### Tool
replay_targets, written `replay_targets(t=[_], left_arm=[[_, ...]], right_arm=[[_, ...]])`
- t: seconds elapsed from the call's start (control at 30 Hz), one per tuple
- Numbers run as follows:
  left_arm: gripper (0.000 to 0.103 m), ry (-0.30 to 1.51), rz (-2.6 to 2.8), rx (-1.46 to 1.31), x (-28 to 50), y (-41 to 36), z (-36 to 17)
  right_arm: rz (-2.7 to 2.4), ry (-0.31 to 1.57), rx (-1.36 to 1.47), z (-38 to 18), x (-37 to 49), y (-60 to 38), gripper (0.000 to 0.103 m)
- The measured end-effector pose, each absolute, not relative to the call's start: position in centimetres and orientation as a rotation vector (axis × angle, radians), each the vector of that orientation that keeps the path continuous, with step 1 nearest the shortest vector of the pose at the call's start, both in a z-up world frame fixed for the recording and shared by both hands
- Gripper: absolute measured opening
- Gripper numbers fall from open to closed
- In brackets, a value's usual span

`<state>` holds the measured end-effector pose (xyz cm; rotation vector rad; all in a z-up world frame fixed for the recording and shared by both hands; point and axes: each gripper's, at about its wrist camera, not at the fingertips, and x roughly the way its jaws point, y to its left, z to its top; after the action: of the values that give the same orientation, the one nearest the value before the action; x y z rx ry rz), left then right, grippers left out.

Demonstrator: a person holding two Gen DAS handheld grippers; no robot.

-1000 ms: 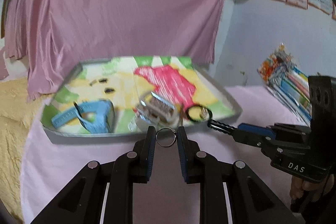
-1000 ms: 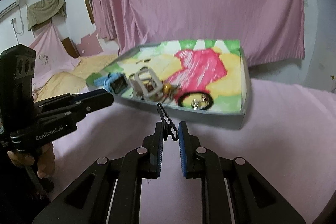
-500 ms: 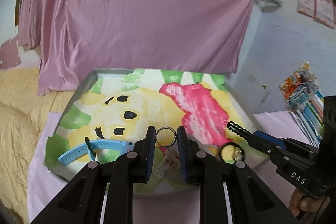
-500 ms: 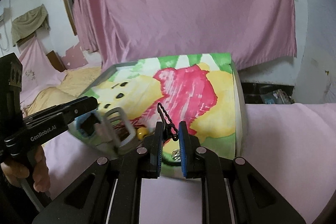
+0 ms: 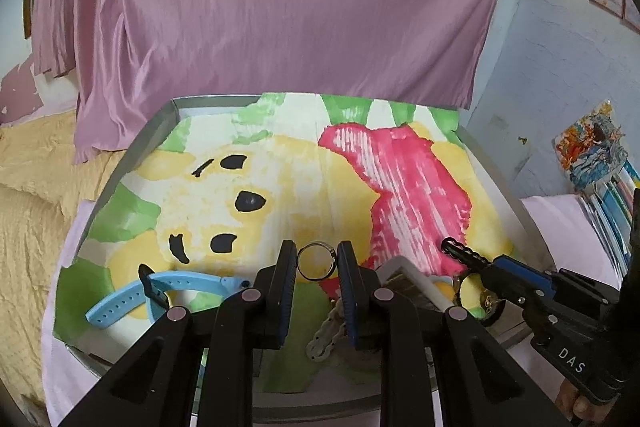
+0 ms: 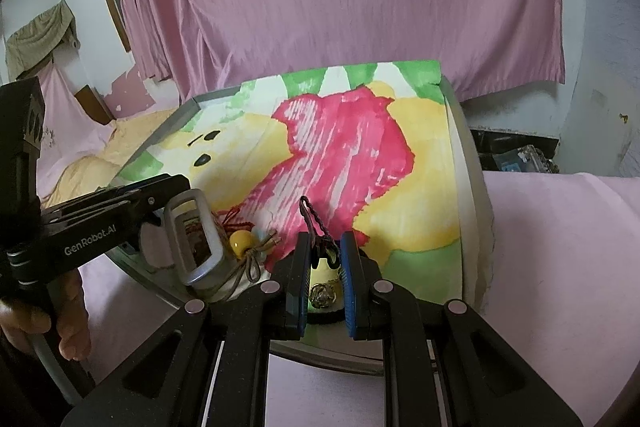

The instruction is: Organize jewelry

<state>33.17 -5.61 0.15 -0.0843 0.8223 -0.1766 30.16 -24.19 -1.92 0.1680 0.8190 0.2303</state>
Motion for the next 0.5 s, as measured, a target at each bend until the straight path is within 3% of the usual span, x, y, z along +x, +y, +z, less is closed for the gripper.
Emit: replay_targets(t=[0.5], left_arm=[[0.021,0.810,-0.181,-0.060,32.88,-5.87,0.50]], right_arm=[[0.224,0.798,0.166,-1.74,29.84,-24.22,0.018]])
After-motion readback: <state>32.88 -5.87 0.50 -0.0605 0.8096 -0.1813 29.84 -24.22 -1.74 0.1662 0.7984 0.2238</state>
